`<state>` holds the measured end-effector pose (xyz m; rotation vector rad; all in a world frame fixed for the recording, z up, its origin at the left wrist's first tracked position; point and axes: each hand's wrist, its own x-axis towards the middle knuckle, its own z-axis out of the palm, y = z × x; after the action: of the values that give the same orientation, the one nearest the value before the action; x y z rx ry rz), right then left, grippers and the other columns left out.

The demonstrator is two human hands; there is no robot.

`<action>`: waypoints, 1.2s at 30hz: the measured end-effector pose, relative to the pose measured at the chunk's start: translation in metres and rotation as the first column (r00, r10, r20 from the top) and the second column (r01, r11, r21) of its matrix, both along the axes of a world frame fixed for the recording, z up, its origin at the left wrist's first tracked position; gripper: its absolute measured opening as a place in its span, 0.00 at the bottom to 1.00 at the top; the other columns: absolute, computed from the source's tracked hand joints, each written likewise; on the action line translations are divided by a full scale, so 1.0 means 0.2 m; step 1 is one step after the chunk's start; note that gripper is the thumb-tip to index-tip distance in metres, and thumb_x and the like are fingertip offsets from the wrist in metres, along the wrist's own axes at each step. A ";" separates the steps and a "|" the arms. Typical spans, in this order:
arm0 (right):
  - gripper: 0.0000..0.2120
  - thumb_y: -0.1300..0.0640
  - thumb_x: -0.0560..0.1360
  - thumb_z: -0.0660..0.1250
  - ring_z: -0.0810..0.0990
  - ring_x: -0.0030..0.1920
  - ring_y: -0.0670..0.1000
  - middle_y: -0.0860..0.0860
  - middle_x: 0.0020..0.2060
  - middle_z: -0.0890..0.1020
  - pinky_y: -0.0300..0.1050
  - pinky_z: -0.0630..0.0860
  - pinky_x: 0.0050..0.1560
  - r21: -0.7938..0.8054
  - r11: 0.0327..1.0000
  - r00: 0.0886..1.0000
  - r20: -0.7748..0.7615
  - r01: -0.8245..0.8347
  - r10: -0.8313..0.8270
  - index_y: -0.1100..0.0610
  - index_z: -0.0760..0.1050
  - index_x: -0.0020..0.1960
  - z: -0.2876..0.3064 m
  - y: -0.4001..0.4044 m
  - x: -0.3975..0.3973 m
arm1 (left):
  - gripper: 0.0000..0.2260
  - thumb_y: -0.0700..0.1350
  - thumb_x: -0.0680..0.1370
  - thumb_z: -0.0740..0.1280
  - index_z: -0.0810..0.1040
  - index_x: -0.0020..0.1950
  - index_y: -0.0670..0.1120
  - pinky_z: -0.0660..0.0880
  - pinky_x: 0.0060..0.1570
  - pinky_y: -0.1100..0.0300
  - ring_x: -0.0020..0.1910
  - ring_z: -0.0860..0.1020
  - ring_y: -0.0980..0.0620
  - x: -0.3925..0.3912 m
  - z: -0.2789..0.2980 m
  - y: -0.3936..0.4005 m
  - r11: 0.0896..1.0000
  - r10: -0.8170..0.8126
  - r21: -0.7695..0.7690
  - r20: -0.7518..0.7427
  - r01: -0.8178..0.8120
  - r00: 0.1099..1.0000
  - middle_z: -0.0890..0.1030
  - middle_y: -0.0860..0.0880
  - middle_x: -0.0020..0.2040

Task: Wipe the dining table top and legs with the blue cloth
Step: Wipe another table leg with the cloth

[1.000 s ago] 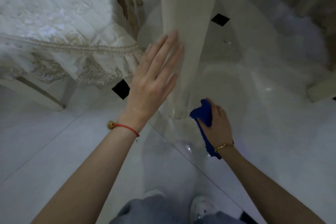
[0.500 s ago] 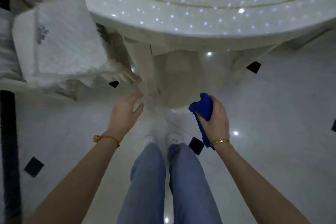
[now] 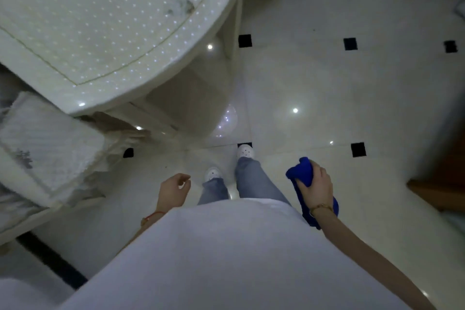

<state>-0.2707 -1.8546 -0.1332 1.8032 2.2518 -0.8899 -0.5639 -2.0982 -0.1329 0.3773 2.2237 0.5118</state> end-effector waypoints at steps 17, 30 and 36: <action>0.30 0.49 0.70 0.71 0.78 0.53 0.58 0.57 0.56 0.78 0.53 0.78 0.51 -0.186 0.814 0.835 0.091 0.550 -0.543 0.57 0.67 0.69 -0.13 0.49 0.77 | 0.12 0.43 0.80 0.64 0.81 0.59 0.39 0.73 0.58 0.53 0.59 0.79 0.40 0.03 0.12 1.58 0.941 -0.338 -0.023 0.019 0.338 0.941 0.83 0.39 0.57; 0.27 0.46 0.71 0.69 0.76 0.53 0.49 0.49 0.55 0.77 0.48 0.77 0.54 -0.059 0.968 0.957 -0.142 0.245 -0.251 0.50 0.68 0.67 -0.20 2.21 0.15 | 0.08 0.49 0.73 0.67 0.79 0.37 0.47 0.72 0.49 0.54 0.43 0.77 0.46 -0.17 -0.07 2.33 0.985 0.154 -0.102 0.151 -0.140 0.976 0.81 0.41 0.42; 0.30 0.40 0.68 0.67 0.79 0.50 0.54 0.54 0.54 0.80 0.50 0.79 0.49 -0.127 0.984 0.986 0.122 0.128 -0.113 0.54 0.69 0.64 -0.32 2.76 0.00 | 0.10 0.47 0.76 0.67 0.83 0.44 0.42 0.75 0.50 0.53 0.45 0.80 0.42 -0.49 -0.03 2.89 0.980 0.183 -0.096 0.105 -0.174 0.977 0.83 0.41 0.43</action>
<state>-0.2703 -1.3030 -0.1982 1.8950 1.9828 -0.9092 -0.6616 -1.5208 -0.1397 0.1008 2.1720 0.5170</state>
